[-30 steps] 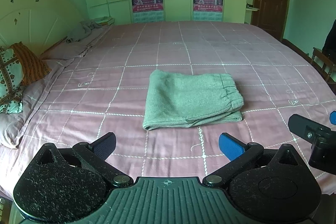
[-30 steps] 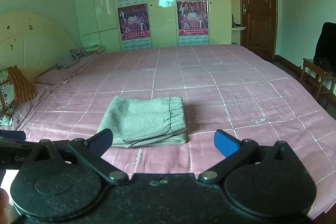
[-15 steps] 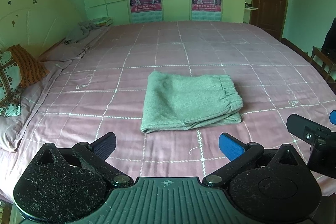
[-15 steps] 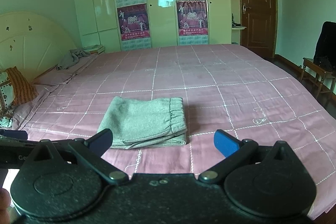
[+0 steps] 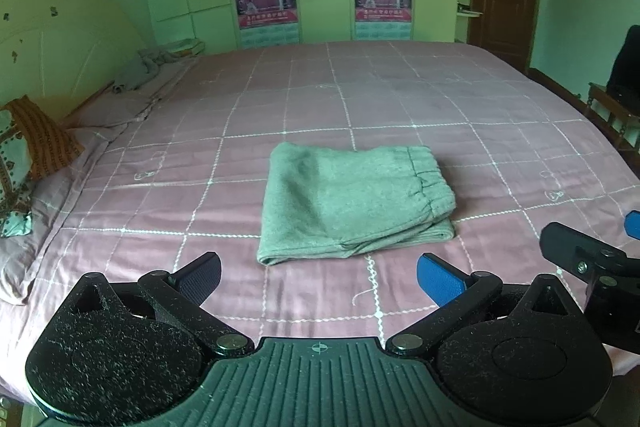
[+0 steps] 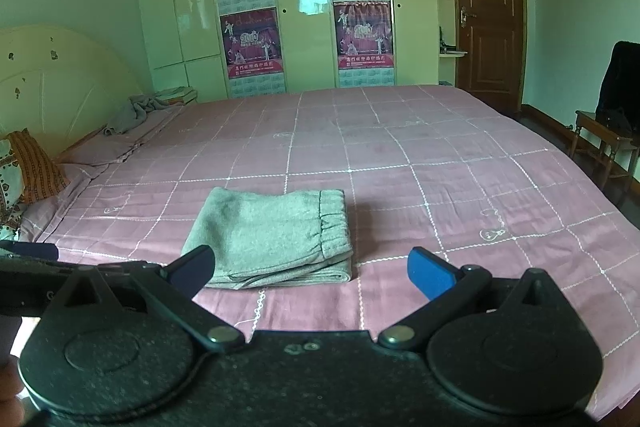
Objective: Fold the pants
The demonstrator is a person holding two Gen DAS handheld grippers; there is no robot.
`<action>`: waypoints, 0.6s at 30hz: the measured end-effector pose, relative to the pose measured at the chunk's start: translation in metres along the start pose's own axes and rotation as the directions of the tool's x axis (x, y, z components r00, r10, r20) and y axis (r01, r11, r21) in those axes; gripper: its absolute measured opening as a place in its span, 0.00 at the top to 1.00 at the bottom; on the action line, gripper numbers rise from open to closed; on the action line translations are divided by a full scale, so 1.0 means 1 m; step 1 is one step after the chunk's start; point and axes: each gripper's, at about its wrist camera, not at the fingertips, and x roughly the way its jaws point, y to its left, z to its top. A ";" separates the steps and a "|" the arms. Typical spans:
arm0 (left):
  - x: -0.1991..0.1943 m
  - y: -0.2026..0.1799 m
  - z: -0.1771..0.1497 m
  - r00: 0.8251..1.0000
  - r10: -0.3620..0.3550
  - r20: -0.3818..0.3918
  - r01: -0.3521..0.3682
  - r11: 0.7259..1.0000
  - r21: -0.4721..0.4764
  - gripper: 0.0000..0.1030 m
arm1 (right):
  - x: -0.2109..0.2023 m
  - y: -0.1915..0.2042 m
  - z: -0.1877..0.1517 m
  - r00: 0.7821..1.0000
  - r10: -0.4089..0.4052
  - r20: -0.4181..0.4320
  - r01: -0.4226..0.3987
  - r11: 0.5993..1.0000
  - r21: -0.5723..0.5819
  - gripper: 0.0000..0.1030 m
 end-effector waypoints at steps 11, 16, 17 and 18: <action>0.000 -0.001 -0.001 1.000 0.020 0.011 -0.021 1.000 0.012 0.00 | 0.005 -0.001 -0.003 1.000 0.004 -0.013 -0.004 1.000 0.004 0.01; -0.002 0.001 0.001 1.000 -0.019 0.017 0.019 1.000 0.012 0.00 | 0.008 -0.001 -0.003 1.000 0.009 -0.016 -0.009 1.000 0.003 0.01; -0.001 0.003 0.002 0.999 -0.036 0.008 0.036 0.999 0.003 0.00 | 0.009 -0.002 -0.004 1.000 0.009 -0.015 -0.009 1.000 0.005 0.01; 0.000 0.007 0.002 0.999 -0.033 0.003 0.034 0.999 -0.030 0.00 | 0.009 -0.002 -0.004 1.000 0.009 -0.014 -0.009 1.000 0.009 0.01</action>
